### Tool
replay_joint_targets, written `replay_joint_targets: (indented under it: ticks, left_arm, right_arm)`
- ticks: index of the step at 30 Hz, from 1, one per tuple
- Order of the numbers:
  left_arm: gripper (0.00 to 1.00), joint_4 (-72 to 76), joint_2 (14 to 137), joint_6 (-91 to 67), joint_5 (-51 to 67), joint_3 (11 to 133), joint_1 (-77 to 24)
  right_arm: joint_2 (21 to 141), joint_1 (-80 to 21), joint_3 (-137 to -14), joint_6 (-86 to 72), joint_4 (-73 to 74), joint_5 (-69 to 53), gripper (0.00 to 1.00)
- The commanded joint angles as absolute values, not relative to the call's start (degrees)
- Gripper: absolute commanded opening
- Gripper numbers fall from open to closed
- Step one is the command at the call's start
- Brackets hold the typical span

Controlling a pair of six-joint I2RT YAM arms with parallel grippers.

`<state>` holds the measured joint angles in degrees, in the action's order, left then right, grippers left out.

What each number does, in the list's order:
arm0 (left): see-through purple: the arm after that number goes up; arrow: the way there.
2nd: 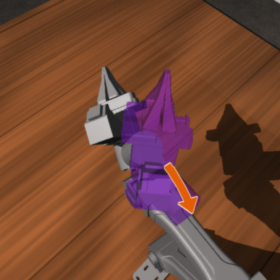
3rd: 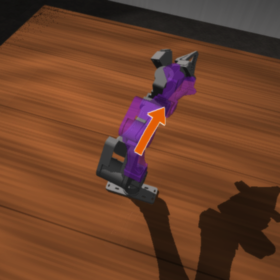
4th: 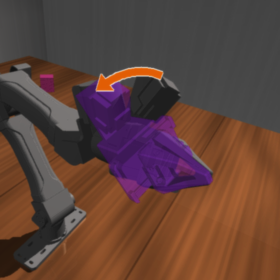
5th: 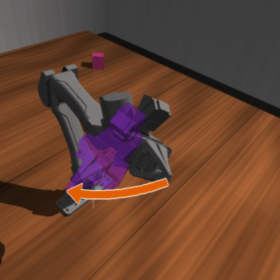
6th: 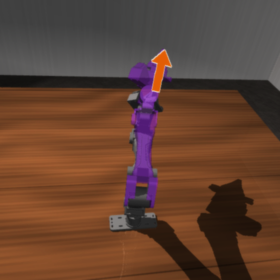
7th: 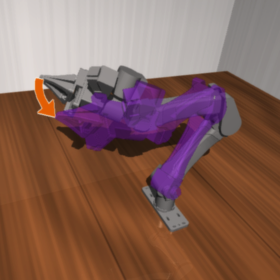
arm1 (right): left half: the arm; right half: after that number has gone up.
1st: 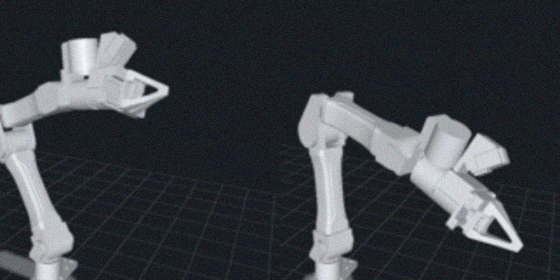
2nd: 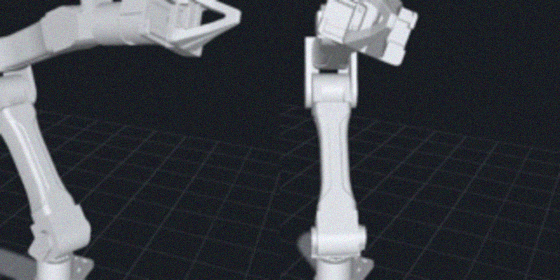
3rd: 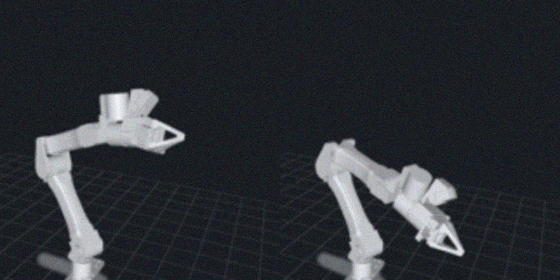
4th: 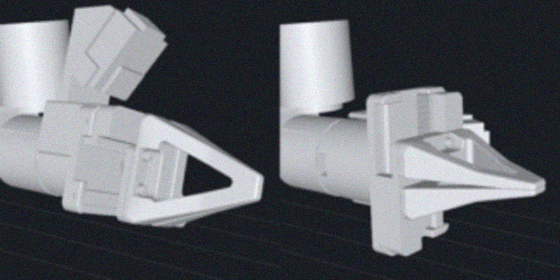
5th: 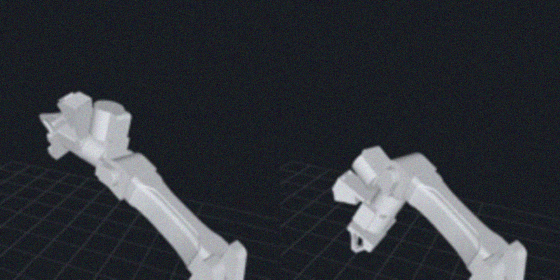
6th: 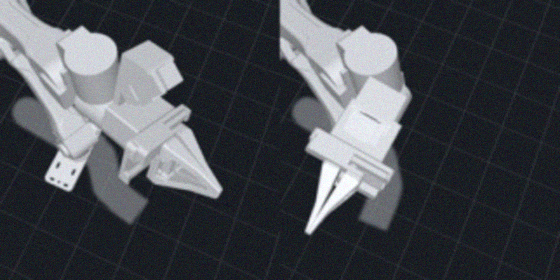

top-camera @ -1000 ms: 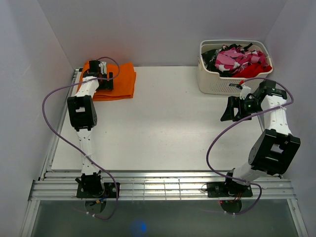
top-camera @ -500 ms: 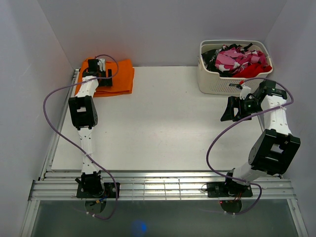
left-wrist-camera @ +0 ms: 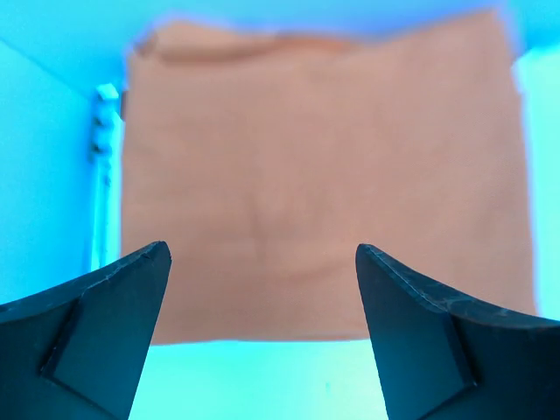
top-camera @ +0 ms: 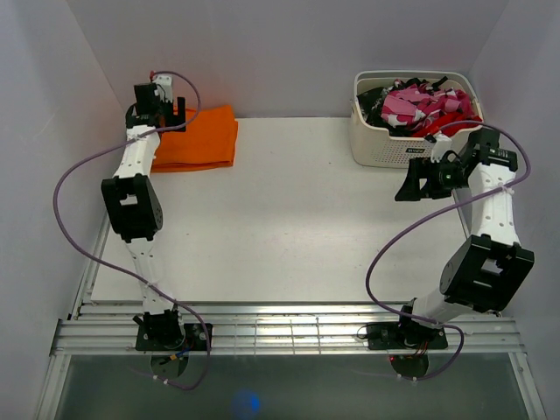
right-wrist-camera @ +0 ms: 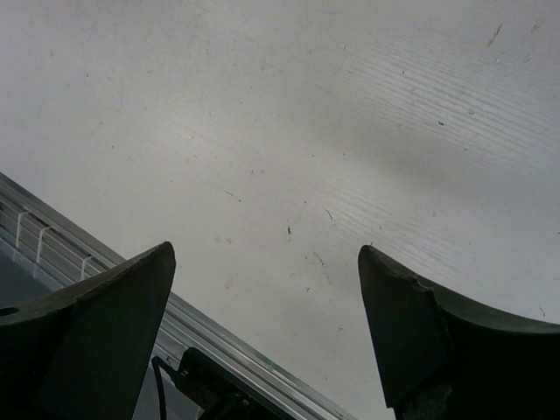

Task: Fold and stack the trousers
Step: Neatly place the folded trousers to the corner

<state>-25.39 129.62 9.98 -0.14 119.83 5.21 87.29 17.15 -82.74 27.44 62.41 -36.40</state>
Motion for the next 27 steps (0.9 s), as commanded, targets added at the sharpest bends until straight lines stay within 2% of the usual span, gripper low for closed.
replay_joint_targets:
  ticks: [1, 5, 10, 12, 13, 17, 20, 27]
  left_arm:
    - [0.98, -22.2, 112.9, 8.5, 6.7, 117.8, 5.5]
    - [0.98, -30.9, 102.9, 9.3, 17.9, 110.5, 5.3]
    - [0.98, -40.3, 89.1, 11.9, 26.4, 89.8, 5.2]
    - [0.98, -41.0, 81.9, 11.5, 26.7, 82.3, 5.2]
    - [0.98, -41.0, 79.5, 11.5, 26.8, 74.9, 5.2]
    - [0.98, -40.2, 68.7, 13.3, 25.5, 61.6, 5.1]
    - [0.98, -40.6, 64.7, 14.7, 21.5, 57.2, 5.1]
    - [0.98, -40.7, 61.9, 15.6, 21.0, 54.8, 5.1]
  right_arm:
    - [83.1, 17.2, -84.4, 28.3, 60.0, -38.9, 0.90]
    - [79.4, 17.3, -80.2, 28.0, 56.4, -38.6, 0.90]
    - [74.6, 17.1, -70.8, 29.1, 53.5, -38.5, 0.90]
    - [73.6, 17.1, -67.1, 30.7, 52.0, -38.0, 0.90]
    - [72.8, 17.1, -63.8, 31.5, 51.9, -37.5, 0.90]
    - [70.1, 17.0, -56.6, 34.4, 50.5, -35.1, 0.90]
    - [67.6, 17.0, -52.5, 35.9, 49.5, -33.8, 0.90]
    - [63.5, 17.0, -51.8, 36.6, 48.7, -32.2, 0.90]
